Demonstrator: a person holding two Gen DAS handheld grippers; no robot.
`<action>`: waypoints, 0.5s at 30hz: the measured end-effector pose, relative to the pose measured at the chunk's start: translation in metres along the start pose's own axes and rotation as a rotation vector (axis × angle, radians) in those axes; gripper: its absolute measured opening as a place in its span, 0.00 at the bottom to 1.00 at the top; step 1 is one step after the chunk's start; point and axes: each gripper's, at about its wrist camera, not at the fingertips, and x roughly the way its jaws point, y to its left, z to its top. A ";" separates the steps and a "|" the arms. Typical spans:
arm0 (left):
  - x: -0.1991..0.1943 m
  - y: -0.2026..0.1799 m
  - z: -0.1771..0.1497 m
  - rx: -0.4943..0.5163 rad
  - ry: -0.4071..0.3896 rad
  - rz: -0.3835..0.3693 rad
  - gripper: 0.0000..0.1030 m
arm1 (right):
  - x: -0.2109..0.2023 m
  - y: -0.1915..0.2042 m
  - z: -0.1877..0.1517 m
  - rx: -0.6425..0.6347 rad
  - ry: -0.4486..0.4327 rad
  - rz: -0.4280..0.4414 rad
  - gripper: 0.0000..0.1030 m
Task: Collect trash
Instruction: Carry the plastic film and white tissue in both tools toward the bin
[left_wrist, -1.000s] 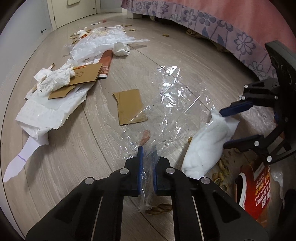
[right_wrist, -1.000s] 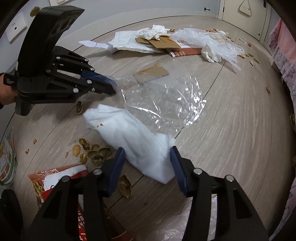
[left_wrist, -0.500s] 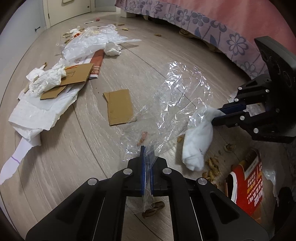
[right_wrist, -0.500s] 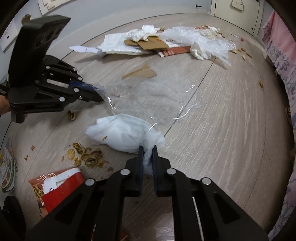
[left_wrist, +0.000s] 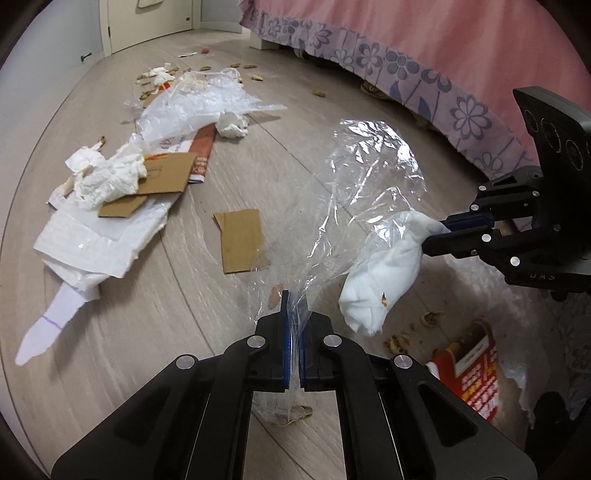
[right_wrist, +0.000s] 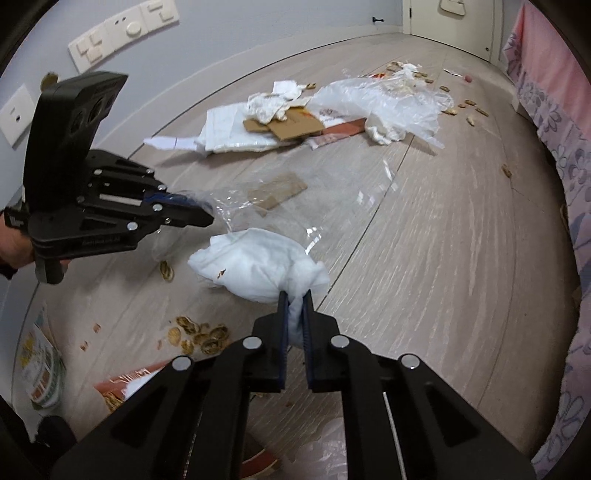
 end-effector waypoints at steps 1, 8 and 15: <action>-0.007 -0.001 0.003 -0.010 0.005 0.002 0.02 | -0.004 0.000 0.002 0.011 0.000 0.000 0.09; -0.078 -0.029 0.031 -0.063 0.035 -0.023 0.02 | -0.071 0.013 0.028 0.070 0.020 0.003 0.09; -0.171 -0.057 0.078 -0.119 0.044 -0.036 0.02 | -0.170 0.037 0.072 0.066 0.037 -0.008 0.09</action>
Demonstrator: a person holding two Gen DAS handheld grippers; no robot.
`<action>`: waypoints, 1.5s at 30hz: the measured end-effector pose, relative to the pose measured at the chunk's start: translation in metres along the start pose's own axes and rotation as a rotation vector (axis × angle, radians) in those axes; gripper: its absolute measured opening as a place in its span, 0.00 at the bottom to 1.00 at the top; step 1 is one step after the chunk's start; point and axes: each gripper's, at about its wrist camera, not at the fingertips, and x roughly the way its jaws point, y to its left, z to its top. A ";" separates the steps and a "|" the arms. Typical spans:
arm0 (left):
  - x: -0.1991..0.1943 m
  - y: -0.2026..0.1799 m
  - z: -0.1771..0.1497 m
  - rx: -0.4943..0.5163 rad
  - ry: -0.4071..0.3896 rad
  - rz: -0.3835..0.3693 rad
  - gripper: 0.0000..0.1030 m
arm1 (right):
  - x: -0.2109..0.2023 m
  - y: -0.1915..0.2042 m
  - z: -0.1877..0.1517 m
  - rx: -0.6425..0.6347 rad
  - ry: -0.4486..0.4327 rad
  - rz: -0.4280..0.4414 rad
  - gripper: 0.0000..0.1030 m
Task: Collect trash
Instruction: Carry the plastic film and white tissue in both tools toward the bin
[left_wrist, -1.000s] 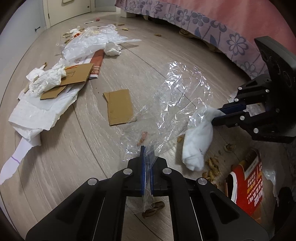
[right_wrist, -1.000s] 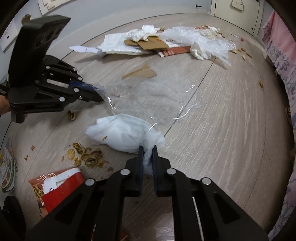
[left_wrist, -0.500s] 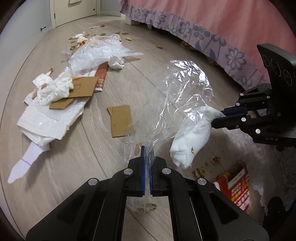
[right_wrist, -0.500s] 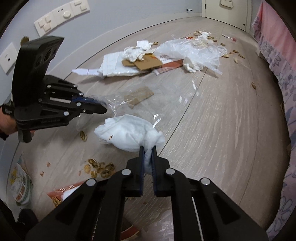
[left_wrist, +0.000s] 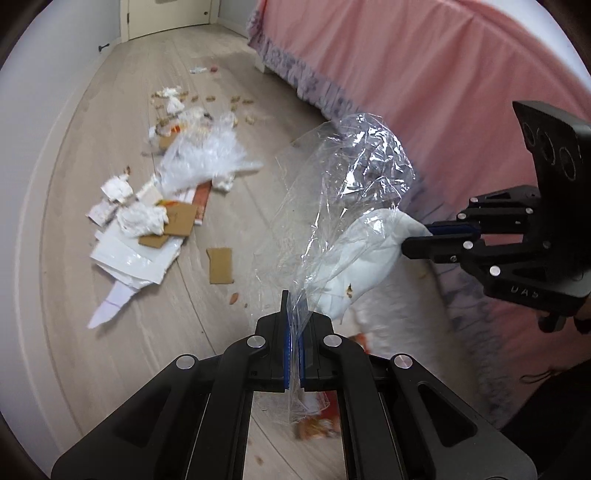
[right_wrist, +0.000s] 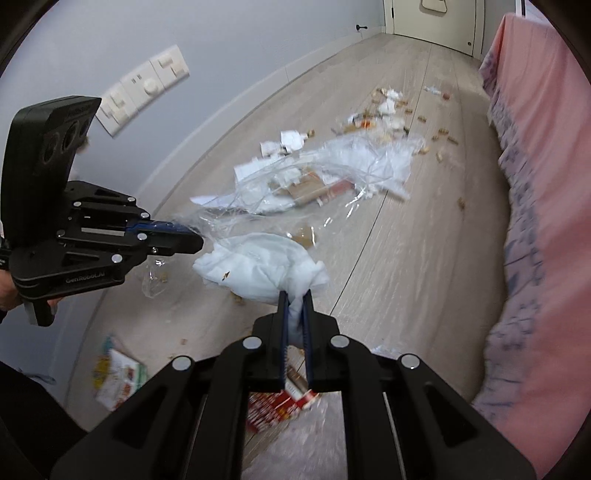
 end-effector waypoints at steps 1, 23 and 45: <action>-0.012 -0.005 0.005 -0.003 0.001 0.001 0.02 | -0.014 0.003 0.005 0.001 0.000 -0.001 0.09; -0.332 -0.131 0.128 -0.028 -0.044 0.038 0.02 | -0.353 0.065 0.095 0.059 -0.059 -0.053 0.09; -0.467 -0.250 0.172 0.069 -0.122 0.008 0.02 | -0.508 0.087 0.099 0.106 -0.159 -0.138 0.09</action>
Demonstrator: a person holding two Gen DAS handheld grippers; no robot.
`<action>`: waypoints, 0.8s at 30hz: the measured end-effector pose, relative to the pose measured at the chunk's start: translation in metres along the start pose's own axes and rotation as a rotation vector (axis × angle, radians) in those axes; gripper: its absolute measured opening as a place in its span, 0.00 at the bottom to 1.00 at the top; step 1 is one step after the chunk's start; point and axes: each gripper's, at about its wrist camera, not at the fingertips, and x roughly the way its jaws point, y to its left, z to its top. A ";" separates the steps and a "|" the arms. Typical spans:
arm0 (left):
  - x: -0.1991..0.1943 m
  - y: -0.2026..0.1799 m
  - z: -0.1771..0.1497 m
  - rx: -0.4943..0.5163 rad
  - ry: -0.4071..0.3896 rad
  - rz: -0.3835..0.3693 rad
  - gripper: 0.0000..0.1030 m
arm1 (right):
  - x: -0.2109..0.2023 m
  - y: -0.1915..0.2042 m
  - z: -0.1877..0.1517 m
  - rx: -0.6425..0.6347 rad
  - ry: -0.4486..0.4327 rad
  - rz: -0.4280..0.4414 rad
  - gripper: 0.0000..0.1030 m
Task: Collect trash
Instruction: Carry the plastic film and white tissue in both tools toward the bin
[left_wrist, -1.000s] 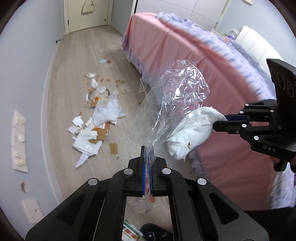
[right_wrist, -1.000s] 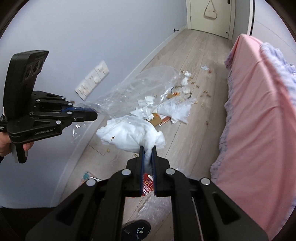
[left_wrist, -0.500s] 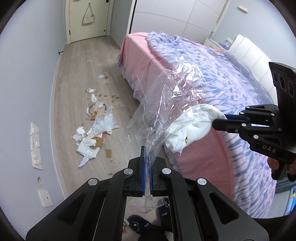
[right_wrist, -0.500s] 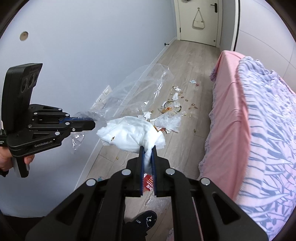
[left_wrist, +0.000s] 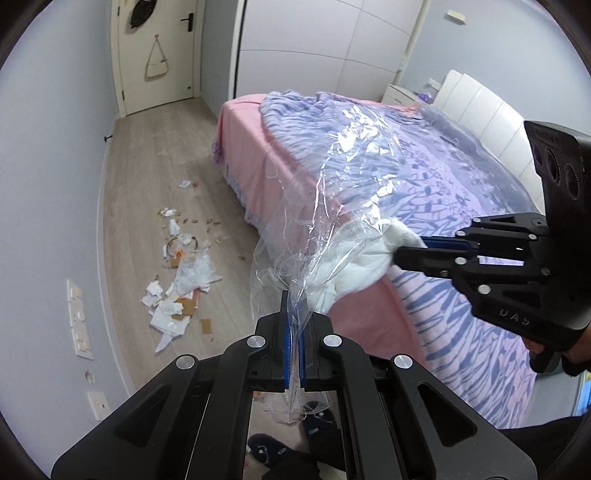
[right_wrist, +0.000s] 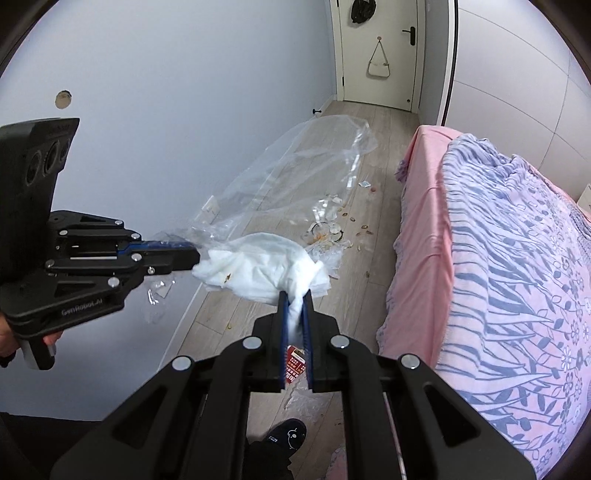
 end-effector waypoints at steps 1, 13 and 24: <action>-0.002 -0.005 0.001 0.008 0.000 0.002 0.02 | -0.003 -0.001 -0.001 0.001 -0.003 -0.001 0.09; 0.000 -0.057 0.017 0.049 -0.002 0.037 0.02 | -0.035 -0.022 -0.017 0.026 -0.026 -0.012 0.09; 0.008 -0.095 0.029 0.196 0.007 -0.043 0.02 | -0.072 -0.043 -0.044 0.175 -0.066 -0.098 0.09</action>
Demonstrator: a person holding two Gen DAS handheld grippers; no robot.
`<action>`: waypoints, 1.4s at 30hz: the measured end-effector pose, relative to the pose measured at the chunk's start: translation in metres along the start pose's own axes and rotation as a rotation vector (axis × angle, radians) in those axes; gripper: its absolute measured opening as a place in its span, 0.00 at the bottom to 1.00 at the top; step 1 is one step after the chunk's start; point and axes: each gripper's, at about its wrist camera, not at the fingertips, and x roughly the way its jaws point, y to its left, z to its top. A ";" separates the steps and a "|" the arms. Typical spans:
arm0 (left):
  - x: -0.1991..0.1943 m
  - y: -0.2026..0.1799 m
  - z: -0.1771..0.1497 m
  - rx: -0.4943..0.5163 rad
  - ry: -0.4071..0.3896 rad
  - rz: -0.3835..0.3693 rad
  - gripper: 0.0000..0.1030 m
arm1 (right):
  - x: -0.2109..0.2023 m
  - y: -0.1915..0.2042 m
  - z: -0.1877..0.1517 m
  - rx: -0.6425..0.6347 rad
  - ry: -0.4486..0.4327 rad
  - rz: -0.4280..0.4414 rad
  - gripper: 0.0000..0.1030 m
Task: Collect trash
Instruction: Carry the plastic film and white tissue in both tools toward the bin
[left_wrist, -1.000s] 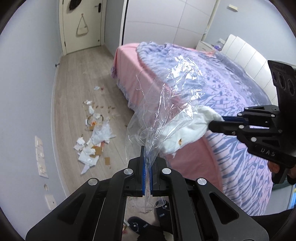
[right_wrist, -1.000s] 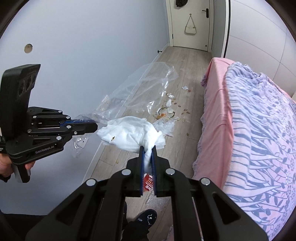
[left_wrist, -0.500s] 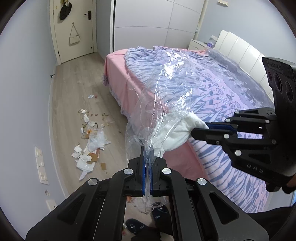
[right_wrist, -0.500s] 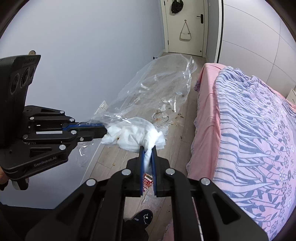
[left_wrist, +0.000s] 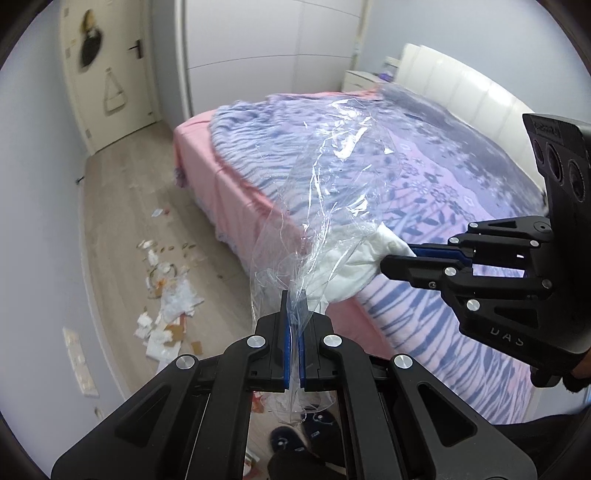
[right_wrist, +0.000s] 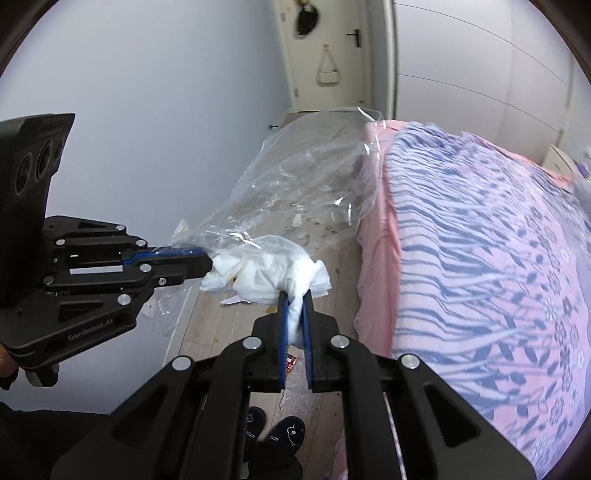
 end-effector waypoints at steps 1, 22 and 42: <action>0.002 -0.003 0.001 0.014 0.001 -0.010 0.02 | -0.004 -0.002 -0.004 0.017 -0.003 -0.013 0.09; -0.007 -0.123 -0.013 0.553 0.018 -0.437 0.02 | -0.118 0.001 -0.127 0.577 -0.101 -0.494 0.09; -0.068 -0.347 -0.156 1.120 0.083 -0.875 0.02 | -0.263 0.077 -0.349 1.107 -0.178 -0.925 0.09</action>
